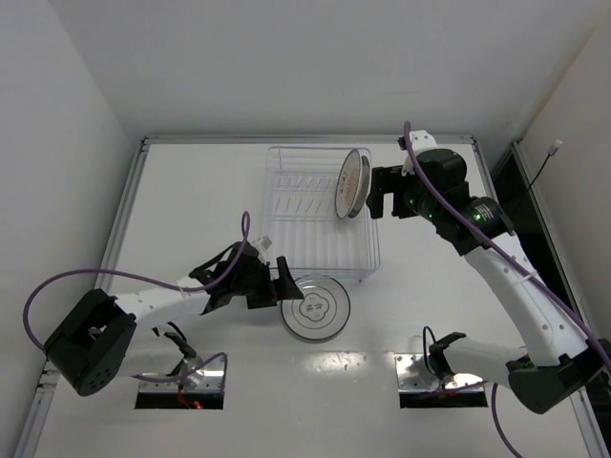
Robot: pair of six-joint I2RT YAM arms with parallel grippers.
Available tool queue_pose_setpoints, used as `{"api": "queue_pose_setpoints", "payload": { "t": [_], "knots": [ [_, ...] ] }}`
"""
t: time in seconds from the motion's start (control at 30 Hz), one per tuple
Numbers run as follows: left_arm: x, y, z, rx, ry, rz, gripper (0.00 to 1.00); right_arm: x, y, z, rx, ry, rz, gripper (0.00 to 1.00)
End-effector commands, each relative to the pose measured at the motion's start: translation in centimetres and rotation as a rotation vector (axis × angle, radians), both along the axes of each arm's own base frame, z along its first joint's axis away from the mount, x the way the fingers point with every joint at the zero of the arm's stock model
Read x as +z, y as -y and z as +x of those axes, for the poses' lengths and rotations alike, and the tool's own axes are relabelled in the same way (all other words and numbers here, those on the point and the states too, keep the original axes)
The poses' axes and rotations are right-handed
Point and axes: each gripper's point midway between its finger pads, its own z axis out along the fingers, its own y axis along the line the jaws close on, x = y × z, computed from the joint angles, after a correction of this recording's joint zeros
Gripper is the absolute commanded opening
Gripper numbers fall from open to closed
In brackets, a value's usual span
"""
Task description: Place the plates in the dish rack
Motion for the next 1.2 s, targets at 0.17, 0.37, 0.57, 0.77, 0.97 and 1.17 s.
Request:
{"api": "queue_pose_setpoints", "payload": {
  "t": [0.17,0.37,0.57,0.77,0.97,1.17],
  "knots": [
    [0.2,-0.2,-0.3,-0.03,0.002,0.051,0.97,1.1,0.5,0.2,0.018,0.038,-0.001,0.93],
    [-1.2,1.6,-1.3,-0.128,-0.058,-0.014,0.91,0.9,0.8,0.1,0.022,0.03,-0.007,0.93],
    [-2.3,2.2,-2.0,-0.173,-0.111,-0.048,0.76,1.2,2.0,0.1,-0.005,0.039,-0.034,0.93],
    [-2.1,1.7,-2.2,-0.166,-0.116,-0.048,0.47,1.0,2.4,0.1,-0.009,0.032,-0.046,0.93],
    [-2.2,0.9,-3.2,-0.159,-0.137,-0.015,0.02,1.0,2.8,0.2,-0.02,0.03,-0.041,0.93],
    [-2.8,0.2,-4.1,-0.15,-0.185,0.01,0.0,1.0,3.2,0.4,-0.03,0.028,-0.037,0.93]
  ]
}}
